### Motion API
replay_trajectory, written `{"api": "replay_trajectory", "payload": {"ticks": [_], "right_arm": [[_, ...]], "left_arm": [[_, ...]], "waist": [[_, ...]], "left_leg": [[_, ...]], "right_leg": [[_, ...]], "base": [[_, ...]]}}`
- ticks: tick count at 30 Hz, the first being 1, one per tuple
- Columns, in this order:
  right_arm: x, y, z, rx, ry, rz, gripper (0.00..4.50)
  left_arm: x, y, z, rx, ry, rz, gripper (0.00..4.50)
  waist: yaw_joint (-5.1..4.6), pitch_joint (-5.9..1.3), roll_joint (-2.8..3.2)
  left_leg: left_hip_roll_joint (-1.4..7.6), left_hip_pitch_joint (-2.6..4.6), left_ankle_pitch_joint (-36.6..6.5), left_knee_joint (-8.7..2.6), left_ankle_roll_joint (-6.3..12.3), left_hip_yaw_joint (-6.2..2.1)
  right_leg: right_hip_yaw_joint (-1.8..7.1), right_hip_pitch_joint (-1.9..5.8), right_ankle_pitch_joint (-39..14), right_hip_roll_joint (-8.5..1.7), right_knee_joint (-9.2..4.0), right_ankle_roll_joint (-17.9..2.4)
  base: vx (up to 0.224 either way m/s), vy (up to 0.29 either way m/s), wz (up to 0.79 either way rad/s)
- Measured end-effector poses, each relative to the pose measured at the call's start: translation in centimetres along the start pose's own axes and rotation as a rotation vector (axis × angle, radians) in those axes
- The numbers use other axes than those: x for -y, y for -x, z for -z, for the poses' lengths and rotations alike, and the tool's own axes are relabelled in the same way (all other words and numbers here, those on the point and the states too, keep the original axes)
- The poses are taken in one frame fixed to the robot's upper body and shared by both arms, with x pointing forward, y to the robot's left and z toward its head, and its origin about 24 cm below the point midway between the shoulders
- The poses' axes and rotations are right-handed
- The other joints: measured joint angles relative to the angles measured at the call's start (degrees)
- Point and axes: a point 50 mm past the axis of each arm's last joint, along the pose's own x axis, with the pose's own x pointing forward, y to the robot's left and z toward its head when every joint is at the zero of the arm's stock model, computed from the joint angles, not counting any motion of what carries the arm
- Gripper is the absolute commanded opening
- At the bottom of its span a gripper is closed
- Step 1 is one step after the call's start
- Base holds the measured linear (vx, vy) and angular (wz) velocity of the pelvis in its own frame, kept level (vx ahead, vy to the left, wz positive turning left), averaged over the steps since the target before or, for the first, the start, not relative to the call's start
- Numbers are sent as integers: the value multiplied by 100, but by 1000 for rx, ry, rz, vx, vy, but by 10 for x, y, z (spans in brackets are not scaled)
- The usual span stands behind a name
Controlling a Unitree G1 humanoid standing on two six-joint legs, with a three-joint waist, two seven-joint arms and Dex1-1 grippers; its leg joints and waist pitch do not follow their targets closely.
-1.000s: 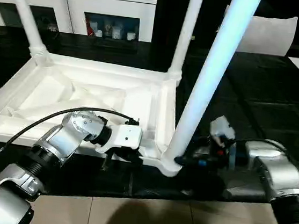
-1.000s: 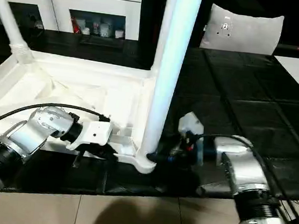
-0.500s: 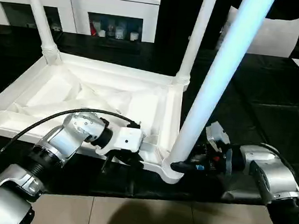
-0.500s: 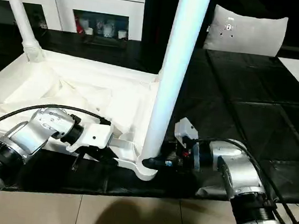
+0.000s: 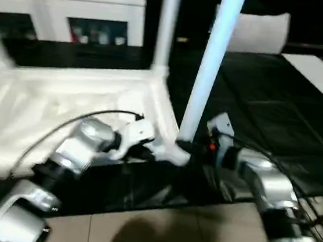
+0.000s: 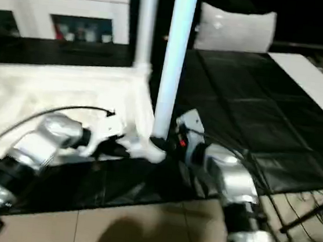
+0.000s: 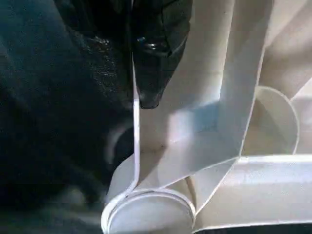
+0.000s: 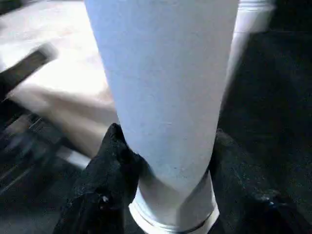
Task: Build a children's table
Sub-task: Rotate leg to tighten
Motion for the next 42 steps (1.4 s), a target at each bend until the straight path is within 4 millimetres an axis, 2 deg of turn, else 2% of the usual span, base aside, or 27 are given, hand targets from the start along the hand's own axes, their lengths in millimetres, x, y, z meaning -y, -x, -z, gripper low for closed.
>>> {"api": "replay_trajectory", "payload": {"ticks": [1, 2, 3, 5, 7, 11, 15, 22, 32, 36, 42], "right_arm": [[1, -2, -1, 1, -1, 30, 227], [1, -2, -1, 3, 1, 51, 227], [2, -2, -1, 7, 8, 73, 261], [3, -3, 1, 4, 9, 88, 264], [5, 0, 4, 1, 10, 91, 293], [6, 4, 7, 11, 25, 60, 314], [17, 22, 7, 17, 91, -49, 348], [29, 50, 11, -39, 165, -250, 416], [29, 68, 5, -95, 275, -499, 416], [22, 68, 8, -119, 248, -612, 383], [14, 65, 12, -125, 198, -686, 337]], "left_arm": [[1, -3, -2, 5, 8, -17, 0], [3, -6, -4, 11, 16, -25, 0], [4, -9, -6, 17, 22, -33, 0], [7, -12, -8, 26, 20, -27, 0], [10, -13, -11, 30, 5, -10, 0], [11, -12, -14, 39, -25, 9, 0], [9, -6, -10, 45, -102, 34, 0], [4, 13, 2, 25, -230, 137, 0], [7, 29, 12, -11, -380, 350, 0], [10, 29, 12, -13, -414, 419, 0], [11, 29, 12, -14, -428, 456, 0]], "waist": [[-15, 0, 0], [-27, 0, 0], [-34, 0, 0], [-30, 0, -1], [25, 1, 0], [80, 1, 0], [217, 5, 11], [316, 7, 15], [475, 7, 14], [554, 6, 14], [584, 6, 14]], "left_leg": [[0, -8, 0, 1, 1, -1], [-1, -9, -2, 1, 4, -1], [-4, -10, -5, 1, 10, 1], [-8, -13, -10, 1, 19, 6], [-11, -23, -17, -2, 30, 7], [-21, -22, -32, -8, 48, 13], [-8, -27, -30, -53, 47, 17], [-6, -22, -31, -53, 46, 27], [-7, -11, -31, -43, 46, 35], [-6, -11, -31, -40, 46, 36], [-6, -9, -30, -26, 45, 35]], "right_leg": [[-2, -2, 0, 0, -11, 0], [-2, 5, 0, 0, -25, 0], [5, 7, 0, 0, -33, 0], [15, 6, 0, -1, -35, 0], [26, -2, 2, 0, -29, -1], [57, -11, 53, -1, 16, -7], [50, -36, 68, 14, 19, -2], [57, -39, 71, 12, 30, -26], [61, -31, 69, 7, 36, -21], [61, -32, 71, 5, 46, -26], [63, -32, 61, 3, 63, -10]], "base": [[0, 0, 0], [0, 0, 0], [0, 0, 0], [0, 0, 0], [0, 0, 0], [0, 0, 0], [0, 0, 0], [0, 0, 0], [0, 0, 0], [0, 0, 0], [0, 0, 0]]}}
